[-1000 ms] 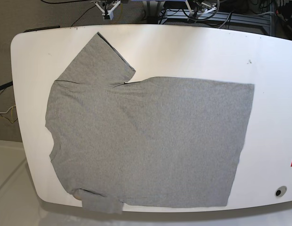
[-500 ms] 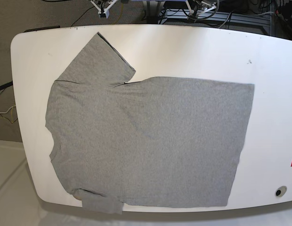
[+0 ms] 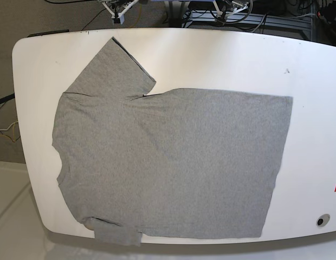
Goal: Fold the T-shirt properly
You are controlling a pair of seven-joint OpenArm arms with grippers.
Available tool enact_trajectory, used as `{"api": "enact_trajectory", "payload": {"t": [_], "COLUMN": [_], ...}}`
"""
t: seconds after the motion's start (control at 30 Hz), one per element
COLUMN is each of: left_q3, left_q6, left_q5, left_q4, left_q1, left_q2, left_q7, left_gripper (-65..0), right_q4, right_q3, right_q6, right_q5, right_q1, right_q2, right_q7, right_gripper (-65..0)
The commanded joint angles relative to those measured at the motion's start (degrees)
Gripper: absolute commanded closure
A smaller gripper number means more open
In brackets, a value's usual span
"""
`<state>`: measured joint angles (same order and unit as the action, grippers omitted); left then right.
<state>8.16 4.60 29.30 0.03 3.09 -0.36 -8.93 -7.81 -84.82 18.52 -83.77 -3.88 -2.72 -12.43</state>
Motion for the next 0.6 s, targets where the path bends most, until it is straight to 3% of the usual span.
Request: {"api": "enact_trajectory", "payload": {"t": [0.0,0.57], "left_q3": [0.05,0.35], "left_q6": [0.04,-0.5], "left_q5": [-0.26,-0.16], "left_q4": [-0.03,-0.03], "left_q1": [0.13,-0.46], "left_q2": [-0.17,-0.37], "left_q7": [-0.39,-0.97], "left_gripper": [-14.3,-13.5], "right_q4": [-0.05,0.39], "right_q3": [-0.18,-0.18], "right_q6": [1.03,3.35], "right_q5": [-0.4,-0.2], "right_q1": [-0.22,-0.63], "right_q2": [-0.45,-0.68], "right_q7": [-0.86,-4.33], "right_gripper": [-0.5,-0.1]}}
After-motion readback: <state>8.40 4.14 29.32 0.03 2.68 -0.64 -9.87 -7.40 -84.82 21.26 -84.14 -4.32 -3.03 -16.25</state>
